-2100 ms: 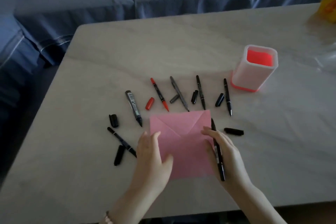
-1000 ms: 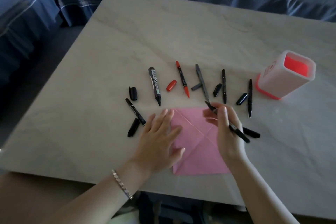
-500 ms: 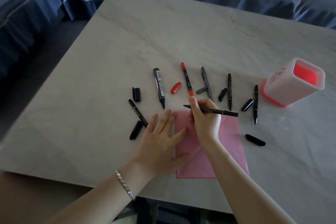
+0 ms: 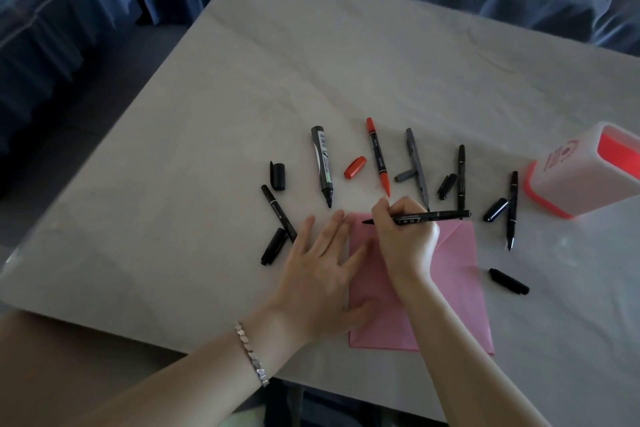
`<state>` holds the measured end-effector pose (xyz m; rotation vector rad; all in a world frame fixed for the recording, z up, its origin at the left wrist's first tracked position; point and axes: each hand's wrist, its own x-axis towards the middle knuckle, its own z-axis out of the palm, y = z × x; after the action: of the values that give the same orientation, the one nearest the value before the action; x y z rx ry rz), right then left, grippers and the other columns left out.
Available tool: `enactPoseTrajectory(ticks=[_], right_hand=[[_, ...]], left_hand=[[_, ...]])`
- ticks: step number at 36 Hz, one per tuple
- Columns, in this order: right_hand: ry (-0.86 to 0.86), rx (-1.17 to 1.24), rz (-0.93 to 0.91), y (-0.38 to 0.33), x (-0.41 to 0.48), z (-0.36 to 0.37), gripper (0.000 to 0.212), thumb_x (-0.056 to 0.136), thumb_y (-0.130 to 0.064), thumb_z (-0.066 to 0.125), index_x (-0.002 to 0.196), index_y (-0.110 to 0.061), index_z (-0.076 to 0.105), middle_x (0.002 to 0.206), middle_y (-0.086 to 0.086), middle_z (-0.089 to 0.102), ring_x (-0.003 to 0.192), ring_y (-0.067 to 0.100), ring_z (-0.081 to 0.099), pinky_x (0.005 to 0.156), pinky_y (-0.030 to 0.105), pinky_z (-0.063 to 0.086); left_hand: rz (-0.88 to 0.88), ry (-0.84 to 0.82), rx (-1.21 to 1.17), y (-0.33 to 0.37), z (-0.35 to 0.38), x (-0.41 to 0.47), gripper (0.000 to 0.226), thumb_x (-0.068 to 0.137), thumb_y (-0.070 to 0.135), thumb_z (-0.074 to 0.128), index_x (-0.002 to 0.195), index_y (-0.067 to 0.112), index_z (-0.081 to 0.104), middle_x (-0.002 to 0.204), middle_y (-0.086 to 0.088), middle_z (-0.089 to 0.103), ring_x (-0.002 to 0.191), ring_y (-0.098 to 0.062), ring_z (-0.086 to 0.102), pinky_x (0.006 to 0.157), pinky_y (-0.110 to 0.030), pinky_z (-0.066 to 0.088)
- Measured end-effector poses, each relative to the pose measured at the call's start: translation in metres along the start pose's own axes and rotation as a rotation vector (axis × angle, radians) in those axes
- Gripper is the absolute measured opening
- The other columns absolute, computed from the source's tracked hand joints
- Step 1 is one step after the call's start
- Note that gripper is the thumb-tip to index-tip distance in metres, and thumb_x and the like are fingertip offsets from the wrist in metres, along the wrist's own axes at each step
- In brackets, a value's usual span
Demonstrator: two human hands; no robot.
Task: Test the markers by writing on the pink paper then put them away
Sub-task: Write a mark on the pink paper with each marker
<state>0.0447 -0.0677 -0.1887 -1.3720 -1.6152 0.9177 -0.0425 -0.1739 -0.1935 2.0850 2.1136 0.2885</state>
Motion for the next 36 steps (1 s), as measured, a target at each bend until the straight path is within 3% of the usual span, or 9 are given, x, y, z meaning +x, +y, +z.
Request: enactPoseTrajectory(ticks=[4,8,17,21,25,30,36], right_hand=[[-0.023,-0.023,-0.013,0.0005,0.0007,0.0011,0.037,0.079,-0.011,0.064,0.047,-0.015,0.045,0.040,-0.015,0.050,0.042,0.000,0.045,0.045,0.009,0.032],[0.013,-0.053,-0.025,-0.0008,-0.0005,0.0021,0.035,0.078,-0.009,0.064,0.049,-0.009,0.045,0.038,-0.006,0.040,0.041,0.001,0.042,0.044,0.010,0.031],[0.034,-0.036,-0.029,0.0013,0.0010,0.0017,0.040,0.077,-0.006,0.063,0.047,-0.013,0.039,0.036,-0.005,0.037,0.040,0.005,0.037,0.044,0.012,0.030],[0.013,-0.019,-0.014,0.0015,0.0014,0.0006,0.037,0.077,-0.007,0.063,0.048,-0.009,0.041,0.037,-0.004,0.038,0.041,0.006,0.037,0.044,0.013,0.030],[-0.006,-0.046,-0.017,-0.0024,0.0004,0.0002,0.033,0.075,-0.003,0.063,0.049,-0.004,0.044,0.041,-0.004,0.036,0.044,0.006,0.040,0.044,0.012,0.032],[-0.004,-0.045,-0.022,-0.0003,0.0008,-0.0004,0.042,0.073,-0.002,0.062,0.044,-0.016,0.036,0.036,-0.002,0.039,0.041,0.004,0.040,0.043,0.011,0.030],[0.008,-0.069,-0.038,-0.0020,0.0005,-0.0003,0.042,0.074,-0.003,0.062,0.044,-0.016,0.035,0.039,-0.004,0.034,0.042,0.004,0.040,0.044,0.012,0.030]], left_hand=[[0.001,-0.006,0.007,-0.0010,0.0016,0.0000,0.075,0.068,0.065,0.048,0.127,0.020,0.053,0.136,-0.018,0.049,0.133,-0.030,0.037,0.105,-0.052,0.018],[-0.007,-0.026,0.006,-0.0006,0.0006,0.0007,0.076,0.068,0.066,0.045,0.128,0.020,0.053,0.135,-0.018,0.050,0.132,-0.030,0.039,0.105,-0.052,0.019],[0.004,-0.021,0.016,-0.0019,-0.0018,0.0049,0.074,0.063,0.067,0.044,0.118,0.019,0.060,0.129,-0.020,0.055,0.129,-0.031,0.042,0.104,-0.052,0.019],[0.009,-0.021,-0.003,-0.0042,-0.0015,0.0062,0.073,0.064,0.068,0.043,0.116,0.021,0.061,0.131,-0.019,0.053,0.132,-0.029,0.033,0.105,-0.052,0.017],[0.001,-0.030,-0.006,-0.0038,-0.0029,0.0060,0.073,0.064,0.068,0.041,0.116,0.022,0.061,0.133,-0.017,0.052,0.131,-0.030,0.040,0.104,-0.052,0.017],[-0.005,-0.039,-0.005,-0.0039,-0.0036,0.0080,0.072,0.063,0.068,0.041,0.115,0.023,0.062,0.131,-0.018,0.053,0.129,-0.032,0.043,0.103,-0.052,0.019],[0.009,-0.034,-0.007,-0.0036,-0.0034,0.0078,0.070,0.064,0.067,0.043,0.115,0.023,0.061,0.132,-0.021,0.052,0.129,-0.033,0.042,0.105,-0.050,0.018]])
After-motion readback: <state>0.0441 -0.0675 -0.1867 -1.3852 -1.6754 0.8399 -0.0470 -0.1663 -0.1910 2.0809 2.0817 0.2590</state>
